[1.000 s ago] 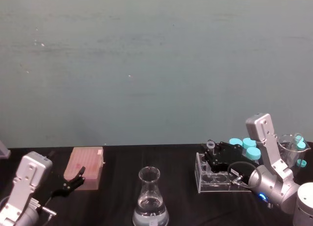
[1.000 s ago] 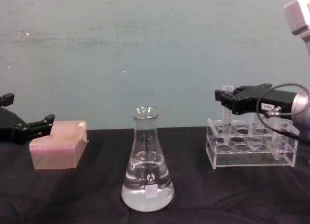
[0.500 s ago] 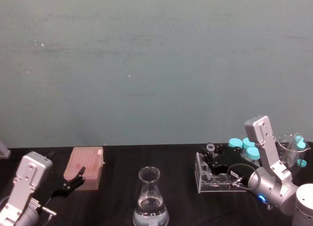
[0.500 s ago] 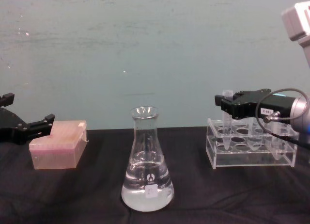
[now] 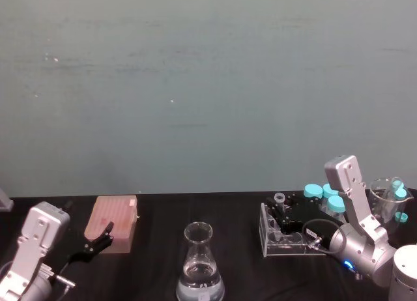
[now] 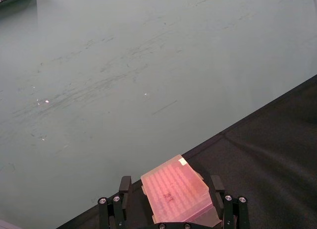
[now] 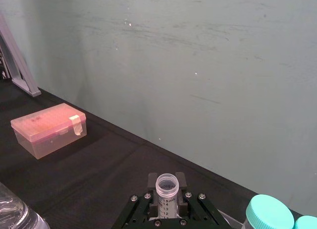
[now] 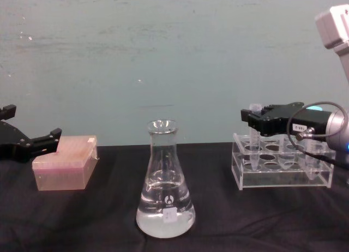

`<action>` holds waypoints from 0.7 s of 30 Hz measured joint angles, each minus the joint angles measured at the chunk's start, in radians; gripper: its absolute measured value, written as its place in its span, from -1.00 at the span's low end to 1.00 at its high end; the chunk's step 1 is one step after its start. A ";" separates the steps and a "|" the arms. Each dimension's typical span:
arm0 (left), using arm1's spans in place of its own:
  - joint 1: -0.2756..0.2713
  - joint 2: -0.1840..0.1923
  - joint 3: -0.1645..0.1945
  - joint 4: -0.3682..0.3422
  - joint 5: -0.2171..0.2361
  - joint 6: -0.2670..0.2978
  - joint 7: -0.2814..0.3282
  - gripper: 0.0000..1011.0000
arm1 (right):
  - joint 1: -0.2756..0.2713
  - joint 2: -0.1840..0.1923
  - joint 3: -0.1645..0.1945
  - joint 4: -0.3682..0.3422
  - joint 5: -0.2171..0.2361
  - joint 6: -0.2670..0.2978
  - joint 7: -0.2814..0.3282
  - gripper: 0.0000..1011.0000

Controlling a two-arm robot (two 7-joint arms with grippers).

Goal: Pour the liquid from the test tube into the beaker using one hand.

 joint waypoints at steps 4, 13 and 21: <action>0.000 0.000 0.000 0.000 0.000 0.000 0.000 0.98 | 0.000 0.000 0.000 -0.001 0.000 0.000 0.000 -0.59; 0.000 0.000 0.000 0.000 0.000 0.000 0.000 0.98 | 0.000 0.001 0.001 -0.002 0.000 0.000 0.000 -0.30; 0.000 0.000 0.000 0.000 0.000 0.000 0.000 0.98 | -0.001 0.001 0.001 -0.003 0.000 0.000 0.000 0.20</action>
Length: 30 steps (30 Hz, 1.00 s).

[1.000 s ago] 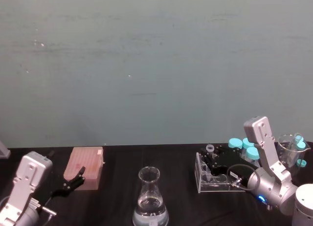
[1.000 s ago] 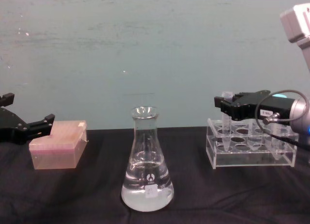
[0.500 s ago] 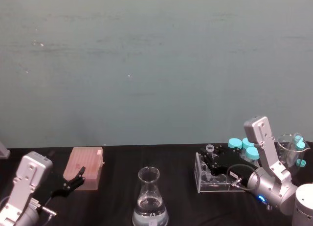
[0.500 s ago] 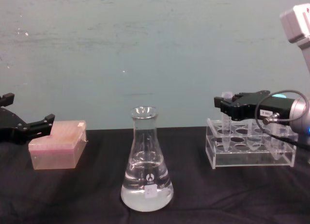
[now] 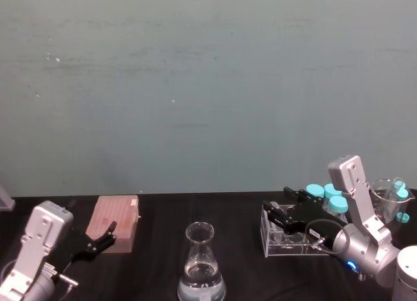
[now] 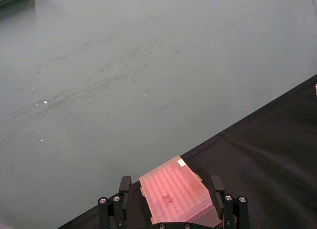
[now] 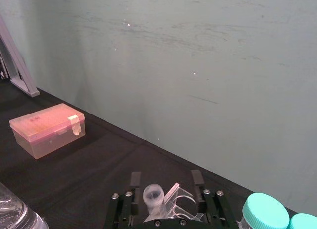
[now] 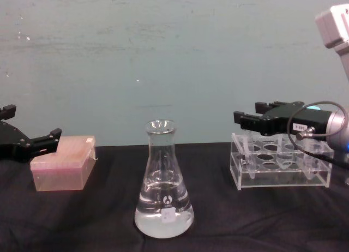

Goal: Pour the liquid from the test tube into the beaker using one hand.

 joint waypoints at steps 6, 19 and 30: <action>0.000 0.000 0.000 0.000 0.000 0.000 0.000 0.98 | 0.000 0.000 0.000 0.000 0.000 0.000 0.000 0.59; 0.000 0.000 0.000 0.000 0.000 0.000 0.000 0.98 | 0.000 0.000 0.000 0.000 0.000 0.000 -0.001 0.98; 0.000 0.000 0.000 0.000 0.000 0.000 0.000 0.98 | 0.000 0.000 0.000 0.000 -0.001 0.000 -0.001 0.98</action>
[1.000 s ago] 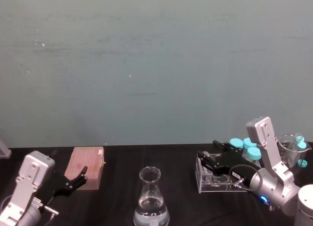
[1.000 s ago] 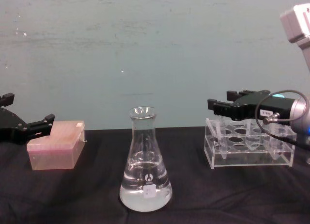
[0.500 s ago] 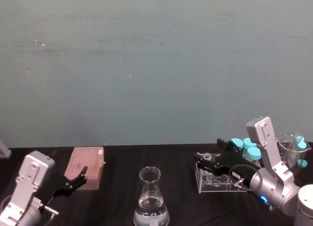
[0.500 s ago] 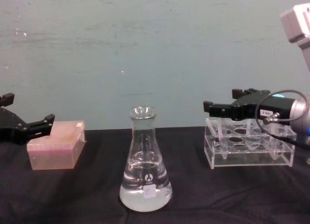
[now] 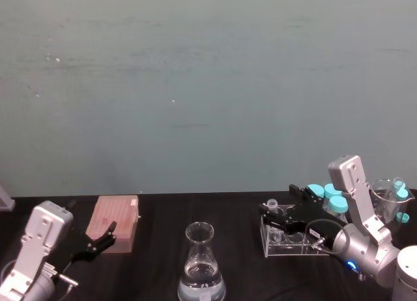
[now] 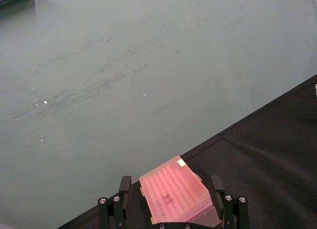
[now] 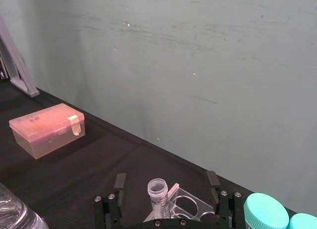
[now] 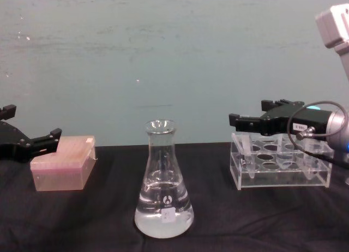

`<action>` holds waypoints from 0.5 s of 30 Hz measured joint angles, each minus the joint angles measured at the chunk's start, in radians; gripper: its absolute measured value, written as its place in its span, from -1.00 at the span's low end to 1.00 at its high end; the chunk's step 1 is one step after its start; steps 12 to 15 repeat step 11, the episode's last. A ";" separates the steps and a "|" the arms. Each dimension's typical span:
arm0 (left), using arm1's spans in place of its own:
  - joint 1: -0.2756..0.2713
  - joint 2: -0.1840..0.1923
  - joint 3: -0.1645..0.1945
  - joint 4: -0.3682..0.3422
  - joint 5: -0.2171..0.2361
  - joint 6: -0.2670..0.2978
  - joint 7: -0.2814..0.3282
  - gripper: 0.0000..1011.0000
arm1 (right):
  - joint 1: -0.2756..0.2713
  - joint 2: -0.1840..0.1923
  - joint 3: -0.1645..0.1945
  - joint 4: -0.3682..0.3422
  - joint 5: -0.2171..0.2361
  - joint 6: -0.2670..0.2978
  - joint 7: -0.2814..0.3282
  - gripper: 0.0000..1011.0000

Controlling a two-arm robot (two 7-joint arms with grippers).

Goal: Pour the liquid from the test tube into the beaker using one hand.

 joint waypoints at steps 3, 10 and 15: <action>0.000 0.000 0.000 0.000 0.000 0.000 0.000 0.98 | 0.000 0.000 0.000 0.000 0.000 0.000 0.000 0.98; 0.000 0.000 0.000 0.000 0.000 0.000 0.000 0.98 | 0.000 0.000 0.000 0.000 0.000 0.000 0.000 0.98; 0.000 0.000 0.000 0.000 0.000 0.000 0.000 0.98 | 0.000 0.000 0.000 0.000 0.000 0.000 0.000 0.98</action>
